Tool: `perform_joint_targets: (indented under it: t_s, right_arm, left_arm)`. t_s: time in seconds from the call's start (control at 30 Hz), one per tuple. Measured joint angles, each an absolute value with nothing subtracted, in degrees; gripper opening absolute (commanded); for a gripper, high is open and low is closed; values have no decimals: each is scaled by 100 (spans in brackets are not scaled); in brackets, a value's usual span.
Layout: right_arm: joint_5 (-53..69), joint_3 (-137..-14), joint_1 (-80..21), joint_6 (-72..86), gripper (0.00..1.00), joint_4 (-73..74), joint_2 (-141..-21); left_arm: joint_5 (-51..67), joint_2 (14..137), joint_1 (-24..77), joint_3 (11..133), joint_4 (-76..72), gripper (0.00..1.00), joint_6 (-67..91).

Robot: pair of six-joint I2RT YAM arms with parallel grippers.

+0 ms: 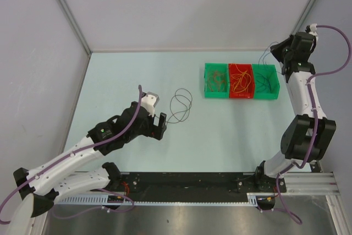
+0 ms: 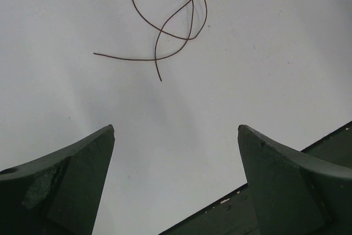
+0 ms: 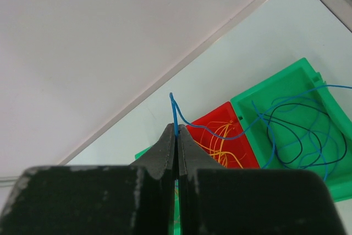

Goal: Untangle the cables

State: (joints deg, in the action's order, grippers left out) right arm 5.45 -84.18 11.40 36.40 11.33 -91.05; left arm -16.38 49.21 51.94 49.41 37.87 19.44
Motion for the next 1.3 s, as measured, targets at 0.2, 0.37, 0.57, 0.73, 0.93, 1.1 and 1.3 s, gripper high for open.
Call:
perform_joint_targets:
  t_s: [0.2, 0.37, 0.57, 0.73, 0.93, 1.1, 1.3]
  right_arm:
    - [480, -8355, 1111, 3625, 0, 1000, -9448]
    - [443, -8147, 1216, 3601, 0, 906, -9854]
    - [475, -7929, 1367, 3599, 0, 779, -10355]
    - [550, -7839, 1406, 3577, 0, 692, -10842]
    - [611, -7719, 1372, 3444, 31, 696, -10991]
    - [574, -7714, 1354, 3299, 55, 740, -10822]
    - [425, -7717, 1321, 3124, 75, 939, -9880]
  left_arm:
    - [-1640, 4921, 5194, 4941, 3787, 98, 1944]
    - [-1658, 4932, 5194, 4941, 3787, 98, 1944]
    - [-1680, 4984, 5194, 4941, 3787, 98, 1944]
    - [-1686, 5000, 5194, 4941, 3787, 98, 1944]
    - [-1691, 5033, 5194, 4941, 3787, 98, 1944]
    - [-1688, 5030, 5194, 4941, 3789, 98, 1944]
    - [-1691, 5009, 5194, 4941, 3787, 99, 1944]
